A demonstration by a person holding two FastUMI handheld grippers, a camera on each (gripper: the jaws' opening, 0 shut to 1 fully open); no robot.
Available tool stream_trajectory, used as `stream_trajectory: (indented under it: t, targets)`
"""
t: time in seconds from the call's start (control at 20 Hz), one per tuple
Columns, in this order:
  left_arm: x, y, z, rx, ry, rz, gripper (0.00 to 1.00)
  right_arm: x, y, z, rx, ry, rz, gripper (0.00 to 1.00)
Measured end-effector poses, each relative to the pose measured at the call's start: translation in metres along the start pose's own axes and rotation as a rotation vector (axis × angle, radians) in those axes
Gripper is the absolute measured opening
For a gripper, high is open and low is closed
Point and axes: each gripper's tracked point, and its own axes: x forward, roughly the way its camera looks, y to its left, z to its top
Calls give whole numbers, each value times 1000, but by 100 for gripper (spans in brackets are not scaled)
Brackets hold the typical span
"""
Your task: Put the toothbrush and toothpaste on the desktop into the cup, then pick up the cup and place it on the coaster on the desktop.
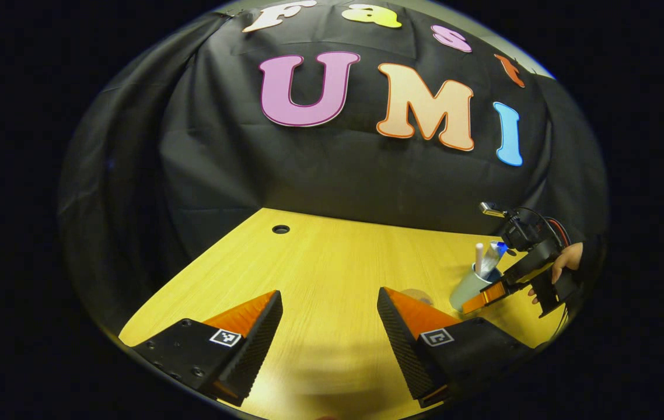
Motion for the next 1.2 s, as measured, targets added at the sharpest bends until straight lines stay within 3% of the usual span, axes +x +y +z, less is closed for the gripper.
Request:
stream_trajectory:
  t: [0.05,0.15,0.25,0.4,0.45,0.5,0.85,0.9,0.95,1.2]
  targets:
    - [1,3,-1,3,2,1,95,2,-3,0,-10,0,-18,89]
    - [4,4,-2,5,3,-2,95,3,-7,-1,-31,4,-25,73]
    - [6,3,-2,3,6,-8,95,4,-6,-6,-50,20,-21,64]
    - [11,2,-3,5,10,-20,95,3,-4,-5,-59,11,-20,32]
    - [12,1,-2,7,8,-26,95,3,0,-6,-62,9,-10,29]
    - [12,1,-2,9,7,-31,95,2,7,-4,-61,5,5,32]
    - [17,15,-2,14,12,-37,95,-8,55,17,-78,-60,66,32]
    - [17,18,-2,14,13,-37,94,-9,61,19,-84,-61,76,28]
    - [17,21,-2,12,16,-37,94,-10,68,17,-87,-59,87,32]
    - [15,40,-2,4,14,-24,94,7,99,16,-122,-26,96,32]
